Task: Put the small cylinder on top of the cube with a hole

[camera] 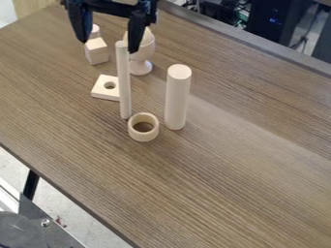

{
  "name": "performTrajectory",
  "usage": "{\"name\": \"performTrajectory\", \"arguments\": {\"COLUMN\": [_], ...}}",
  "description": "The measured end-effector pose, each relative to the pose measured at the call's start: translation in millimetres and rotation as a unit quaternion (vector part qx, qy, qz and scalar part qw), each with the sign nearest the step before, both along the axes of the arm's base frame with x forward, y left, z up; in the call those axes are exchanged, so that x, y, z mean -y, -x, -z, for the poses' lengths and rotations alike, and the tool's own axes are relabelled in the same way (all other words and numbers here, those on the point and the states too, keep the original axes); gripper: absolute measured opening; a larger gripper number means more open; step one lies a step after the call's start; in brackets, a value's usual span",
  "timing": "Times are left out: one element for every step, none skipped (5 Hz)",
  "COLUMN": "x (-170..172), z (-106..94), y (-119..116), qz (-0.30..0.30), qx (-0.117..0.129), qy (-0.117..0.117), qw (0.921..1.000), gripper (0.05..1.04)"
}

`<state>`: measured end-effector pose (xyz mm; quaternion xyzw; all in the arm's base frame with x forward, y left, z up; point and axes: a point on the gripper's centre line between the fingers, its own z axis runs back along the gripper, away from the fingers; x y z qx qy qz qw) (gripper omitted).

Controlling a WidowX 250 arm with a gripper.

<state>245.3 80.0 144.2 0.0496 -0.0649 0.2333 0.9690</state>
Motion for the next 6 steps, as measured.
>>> {"name": "performTrajectory", "arguments": {"x": [4.7,9.4,9.2,7.8,7.7,6.4], "z": [10.3,21.7,27.0,27.7,27.6,25.6], "y": [-2.1,-9.0,-13.9,-14.4,-14.9,-12.4], "qz": [0.002,0.014,0.013,0.009,0.011,0.006], "qx": [-0.009,-0.018,-0.014,-0.013,-0.012,-0.015], "qy": [0.004,0.001,0.002,0.000,-0.002,-0.005], "qw": [1.0000,0.9997,0.9998,0.9999,0.9999,0.9998], "gripper": [0.999,0.963,0.683,0.379,0.262,0.260]}}
